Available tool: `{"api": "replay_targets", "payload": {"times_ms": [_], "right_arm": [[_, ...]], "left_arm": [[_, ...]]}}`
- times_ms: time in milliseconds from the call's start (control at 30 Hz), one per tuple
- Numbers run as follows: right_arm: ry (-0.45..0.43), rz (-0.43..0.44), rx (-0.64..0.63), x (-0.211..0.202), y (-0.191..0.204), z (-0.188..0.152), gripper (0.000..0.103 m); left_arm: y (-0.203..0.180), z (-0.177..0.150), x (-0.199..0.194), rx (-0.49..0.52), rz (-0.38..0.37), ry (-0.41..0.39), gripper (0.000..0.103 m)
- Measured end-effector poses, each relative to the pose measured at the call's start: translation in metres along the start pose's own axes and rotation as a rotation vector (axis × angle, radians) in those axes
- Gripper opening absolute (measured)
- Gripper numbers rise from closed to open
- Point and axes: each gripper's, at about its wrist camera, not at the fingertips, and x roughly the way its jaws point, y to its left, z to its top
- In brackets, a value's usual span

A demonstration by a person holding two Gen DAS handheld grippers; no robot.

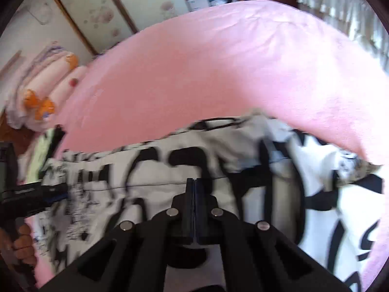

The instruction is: Fold large clothes

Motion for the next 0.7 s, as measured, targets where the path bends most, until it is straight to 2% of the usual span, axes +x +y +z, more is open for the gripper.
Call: {"api": "replay_targets", "payload": {"times_ms": [33, 100, 133, 167, 267, 300, 400, 500, 600, 700], "right_arm": [[0.001, -0.007, 0.029, 0.0, -0.01, 0.0, 0.0], [0.0, 0.009, 0.159, -0.002, -0.036, -0.002, 0.0], [-0.004, -0.042, 0.206, -0.003, -0.046, -0.003, 0.0], [-0.004, -0.107, 0.226, -0.005, -0.054, -0.005, 0.0], [-0.015, -0.094, 0.29, -0.013, -0.069, -0.009, 0.0], [-0.015, -0.105, 0.293, -0.016, -0.069, -0.011, 0.0], [-0.007, -0.159, 0.229, -0.02, -0.058, -0.012, 0.0], [-0.001, -0.219, 0.18, -0.027, -0.046, -0.011, 0.0], [-0.001, -0.257, 0.159, -0.039, -0.037, -0.014, 0.0], [-0.013, -0.234, 0.159, -0.059, -0.025, -0.021, 0.0]], "left_arm": [[0.004, 0.002, 0.0, -0.01, 0.032, -0.009, 0.025], [0.02, 0.004, -0.002, -0.076, 0.044, -0.024, 0.025], [0.027, 0.005, -0.004, -0.107, 0.045, -0.034, 0.024], [0.035, 0.005, -0.006, -0.13, 0.073, -0.051, 0.024], [0.056, 0.008, -0.012, -0.147, 0.232, -0.095, 0.024], [0.066, 0.01, -0.014, -0.163, 0.258, -0.114, 0.024], [0.086, 0.013, -0.02, -0.187, 0.229, -0.143, 0.024], [0.099, 0.022, -0.034, -0.13, 0.274, -0.146, 0.024], [0.094, 0.023, -0.054, -0.063, 0.282, -0.164, 0.024], [0.079, 0.013, -0.077, -0.047, 0.252, -0.189, 0.025]]}}
